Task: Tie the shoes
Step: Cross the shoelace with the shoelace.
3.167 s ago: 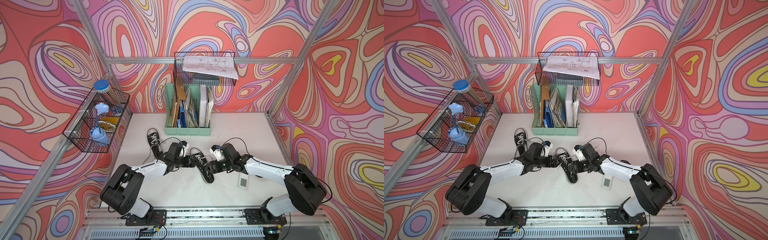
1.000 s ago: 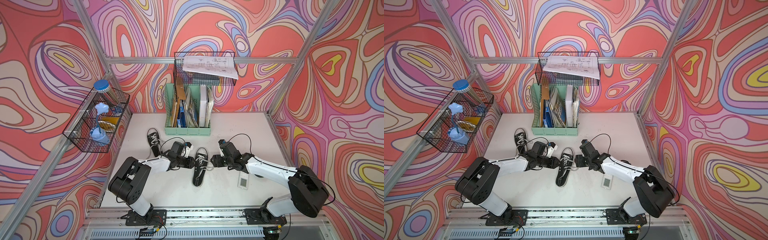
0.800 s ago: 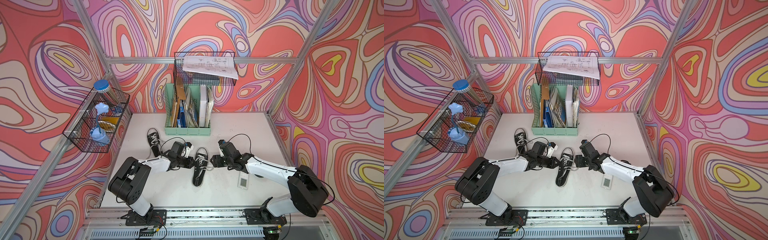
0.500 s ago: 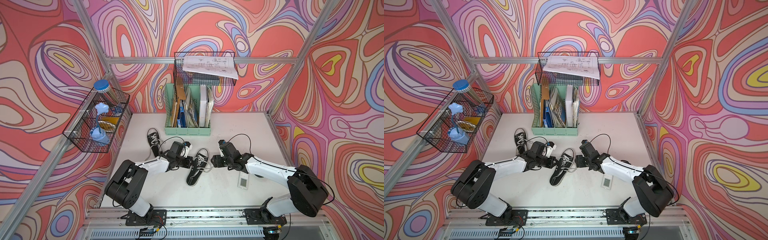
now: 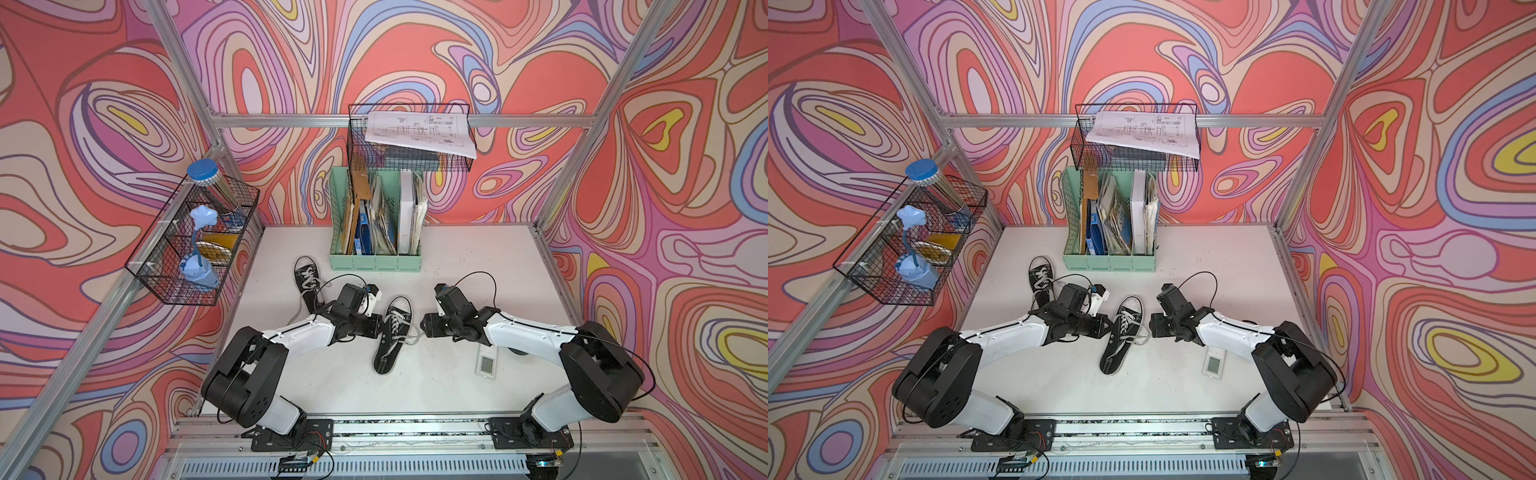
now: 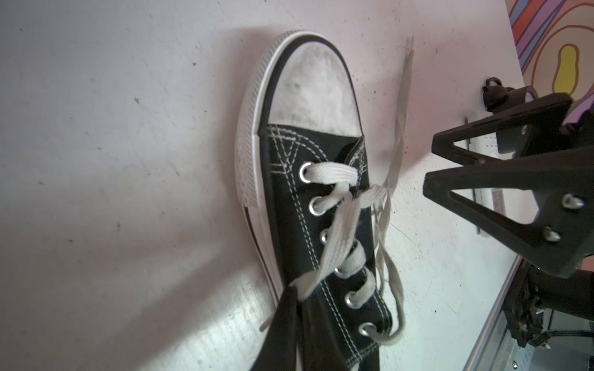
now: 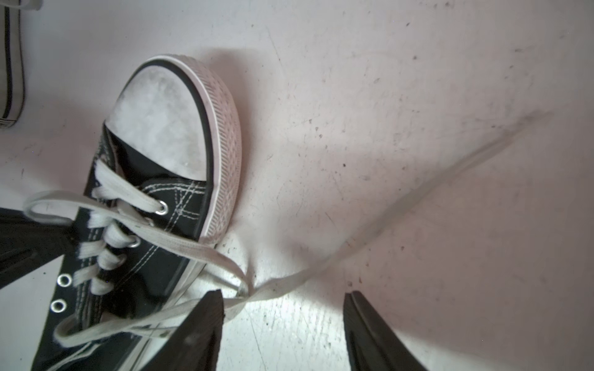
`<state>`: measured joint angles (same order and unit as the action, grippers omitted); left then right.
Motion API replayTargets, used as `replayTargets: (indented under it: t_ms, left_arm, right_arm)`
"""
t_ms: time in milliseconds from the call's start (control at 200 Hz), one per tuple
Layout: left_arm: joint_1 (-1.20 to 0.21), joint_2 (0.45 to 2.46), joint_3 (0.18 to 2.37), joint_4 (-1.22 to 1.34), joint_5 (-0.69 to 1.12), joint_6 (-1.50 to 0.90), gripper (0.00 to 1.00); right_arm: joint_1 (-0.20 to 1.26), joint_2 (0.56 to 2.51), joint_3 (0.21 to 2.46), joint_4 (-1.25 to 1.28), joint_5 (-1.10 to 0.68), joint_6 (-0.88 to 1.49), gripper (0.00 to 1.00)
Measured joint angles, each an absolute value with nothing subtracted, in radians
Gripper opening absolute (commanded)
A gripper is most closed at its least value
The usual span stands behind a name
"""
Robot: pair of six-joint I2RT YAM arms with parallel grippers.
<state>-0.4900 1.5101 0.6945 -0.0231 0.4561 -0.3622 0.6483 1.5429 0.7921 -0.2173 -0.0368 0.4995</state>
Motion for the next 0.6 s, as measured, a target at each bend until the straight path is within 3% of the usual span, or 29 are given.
replayTargets:
  t_ms: [240, 401, 601]
  left_arm:
    - [-0.488, 1.507, 0.628, 0.045, 0.542, -0.433, 0.16]
    - [-0.490, 1.487, 0.592, 0.076, 0.577, -0.473, 0.09]
    - [-0.490, 1.430, 0.586, 0.042, 0.530, -0.465, 0.09]
  right_arm:
    - [0.648, 1.608, 0.825, -0.202, -0.074, 0.490, 0.55]
    - [0.648, 1.670, 0.894, -0.191, -0.120, 0.475, 0.53]
    - [0.648, 1.691, 0.930, -0.189, -0.143, 0.455, 0.53]
